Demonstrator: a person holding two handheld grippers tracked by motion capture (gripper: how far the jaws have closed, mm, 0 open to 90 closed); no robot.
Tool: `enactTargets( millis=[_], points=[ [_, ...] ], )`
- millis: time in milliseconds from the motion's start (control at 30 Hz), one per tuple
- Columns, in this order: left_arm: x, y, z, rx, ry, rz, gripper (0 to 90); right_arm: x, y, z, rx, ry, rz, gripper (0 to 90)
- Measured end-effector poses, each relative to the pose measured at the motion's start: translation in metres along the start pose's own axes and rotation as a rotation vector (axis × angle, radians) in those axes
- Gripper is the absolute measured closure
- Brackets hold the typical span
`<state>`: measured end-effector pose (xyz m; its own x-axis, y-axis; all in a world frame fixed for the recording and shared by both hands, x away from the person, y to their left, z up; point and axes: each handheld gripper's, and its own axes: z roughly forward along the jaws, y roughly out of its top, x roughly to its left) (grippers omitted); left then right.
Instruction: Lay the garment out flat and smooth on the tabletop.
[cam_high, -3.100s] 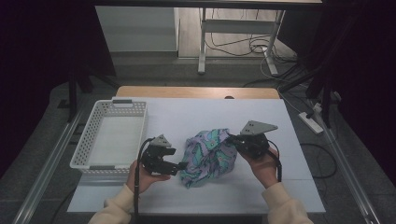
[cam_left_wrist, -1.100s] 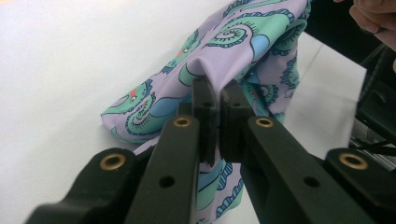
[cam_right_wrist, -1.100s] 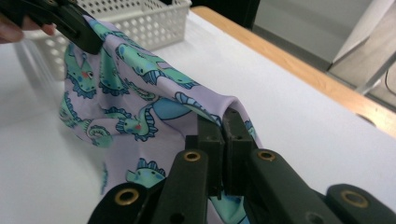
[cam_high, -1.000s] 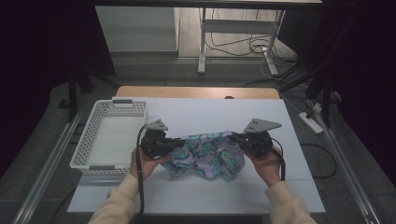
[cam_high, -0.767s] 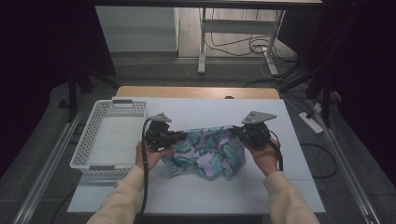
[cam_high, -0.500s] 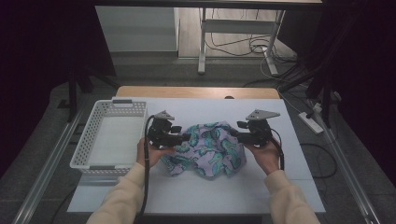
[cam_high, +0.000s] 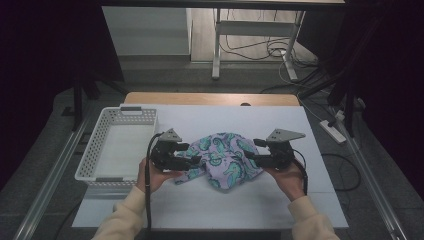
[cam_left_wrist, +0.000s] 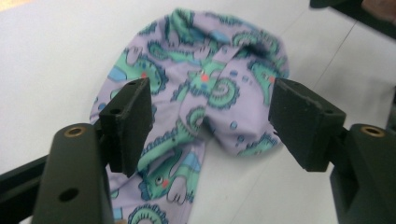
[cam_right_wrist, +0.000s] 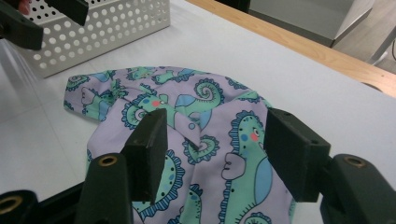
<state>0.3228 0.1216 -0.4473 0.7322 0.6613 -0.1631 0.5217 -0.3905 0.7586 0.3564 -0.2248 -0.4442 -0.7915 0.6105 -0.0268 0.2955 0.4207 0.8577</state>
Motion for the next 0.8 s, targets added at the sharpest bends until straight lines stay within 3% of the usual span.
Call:
enactTargets(
  millis=[467,800],
  points=[
    [0.001,-0.011,0.007,0.036,0.003,-0.005,30.7,0.005,-0.014,0.002,-0.01,0.008,0.009,37.4],
    [0.003,-0.017,0.013,0.066,0.021,0.005,30.7,0.007,-0.02,0.008,0.025,0.013,-0.003,37.3]
  ],
)
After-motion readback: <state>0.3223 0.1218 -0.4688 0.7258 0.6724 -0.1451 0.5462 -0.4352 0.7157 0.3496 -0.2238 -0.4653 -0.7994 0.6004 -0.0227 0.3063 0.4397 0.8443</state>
